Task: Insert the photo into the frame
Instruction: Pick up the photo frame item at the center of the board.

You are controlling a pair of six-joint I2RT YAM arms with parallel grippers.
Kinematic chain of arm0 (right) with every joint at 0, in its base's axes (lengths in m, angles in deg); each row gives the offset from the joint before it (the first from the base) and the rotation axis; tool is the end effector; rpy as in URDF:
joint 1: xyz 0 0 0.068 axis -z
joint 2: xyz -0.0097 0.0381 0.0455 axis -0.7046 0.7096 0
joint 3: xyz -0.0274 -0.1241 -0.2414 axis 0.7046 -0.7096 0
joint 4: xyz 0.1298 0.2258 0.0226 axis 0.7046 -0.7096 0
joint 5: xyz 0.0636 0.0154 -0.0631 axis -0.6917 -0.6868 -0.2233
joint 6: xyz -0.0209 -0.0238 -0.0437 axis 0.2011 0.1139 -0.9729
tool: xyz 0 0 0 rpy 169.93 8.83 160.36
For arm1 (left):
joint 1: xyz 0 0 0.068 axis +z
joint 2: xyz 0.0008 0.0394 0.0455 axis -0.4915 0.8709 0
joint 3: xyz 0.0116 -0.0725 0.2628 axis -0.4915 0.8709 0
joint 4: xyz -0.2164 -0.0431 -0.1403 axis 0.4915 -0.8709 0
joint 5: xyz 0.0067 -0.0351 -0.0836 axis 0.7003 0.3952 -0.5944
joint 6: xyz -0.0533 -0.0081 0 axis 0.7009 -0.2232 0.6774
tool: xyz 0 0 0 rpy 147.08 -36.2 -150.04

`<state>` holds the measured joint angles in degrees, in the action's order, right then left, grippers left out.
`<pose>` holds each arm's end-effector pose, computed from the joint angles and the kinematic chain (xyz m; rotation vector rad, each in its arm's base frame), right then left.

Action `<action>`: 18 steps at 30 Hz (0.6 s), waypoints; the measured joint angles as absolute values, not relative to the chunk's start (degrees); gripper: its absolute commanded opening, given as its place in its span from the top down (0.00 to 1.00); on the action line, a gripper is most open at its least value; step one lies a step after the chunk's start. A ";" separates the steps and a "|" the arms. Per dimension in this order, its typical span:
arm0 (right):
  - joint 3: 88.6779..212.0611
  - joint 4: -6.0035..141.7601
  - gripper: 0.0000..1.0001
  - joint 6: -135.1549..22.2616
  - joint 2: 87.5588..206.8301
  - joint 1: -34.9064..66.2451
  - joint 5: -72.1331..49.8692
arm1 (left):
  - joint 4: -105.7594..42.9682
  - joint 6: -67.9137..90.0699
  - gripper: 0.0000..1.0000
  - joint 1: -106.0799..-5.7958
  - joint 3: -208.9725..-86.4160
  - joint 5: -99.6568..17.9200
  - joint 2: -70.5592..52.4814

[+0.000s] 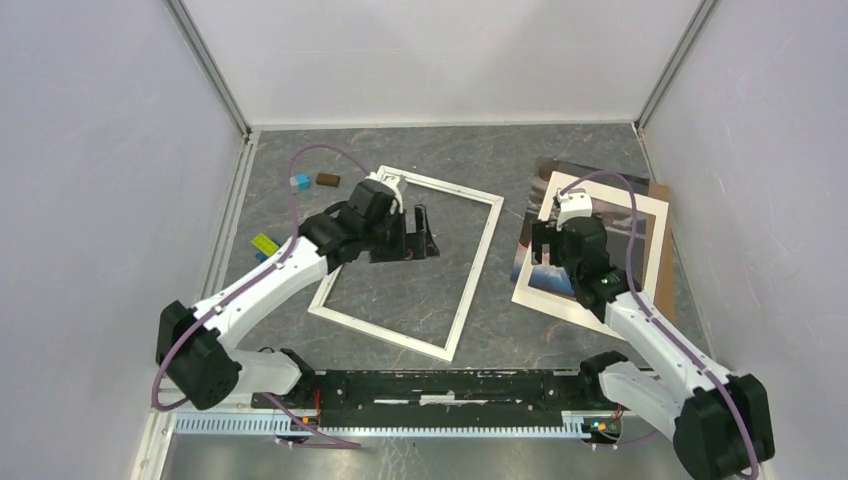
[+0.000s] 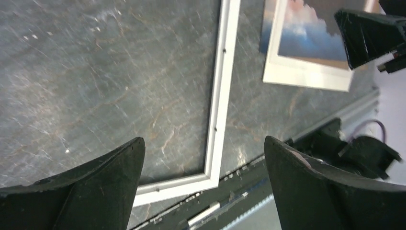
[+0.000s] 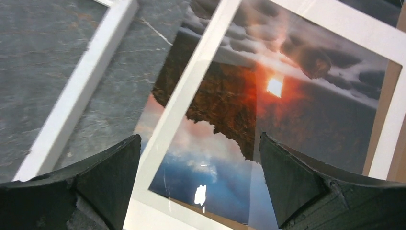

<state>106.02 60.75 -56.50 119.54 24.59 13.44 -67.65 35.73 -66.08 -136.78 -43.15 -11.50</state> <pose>0.1968 0.0614 0.2349 -0.0649 2.0663 -0.0200 0.2133 -0.1667 0.2969 0.1030 2.5113 -0.7914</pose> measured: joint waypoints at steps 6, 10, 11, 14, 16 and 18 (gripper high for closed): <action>105.37 62.76 0.02 -53.79 124.96 37.16 8.78 | -67.85 37.43 0.00 -77.05 -143.75 -28.92 -4.09; 104.17 63.26 0.02 -50.01 126.62 46.32 4.72 | -65.64 38.76 0.00 -82.61 -148.17 -25.93 3.12; 103.75 63.46 0.02 -49.15 126.97 50.42 3.21 | -64.35 39.62 0.00 -83.24 -148.21 -26.00 4.31; 101.17 64.38 0.02 -46.51 127.72 60.48 -1.34 | -58.43 41.74 0.00 -83.55 -145.81 -26.69 5.79; 99.29 64.59 0.02 -45.44 127.72 66.18 -3.94 | -55.13 42.33 0.00 -83.63 -144.30 -27.11 6.27; 97.78 64.42 0.02 -44.76 127.70 70.62 -5.58 | -51.98 42.35 0.01 -83.85 -144.80 -28.42 8.48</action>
<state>97.78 64.42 -44.76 127.70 70.62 -5.58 -51.98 42.35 -83.85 -144.80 -28.42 8.48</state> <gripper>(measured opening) 0.982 0.996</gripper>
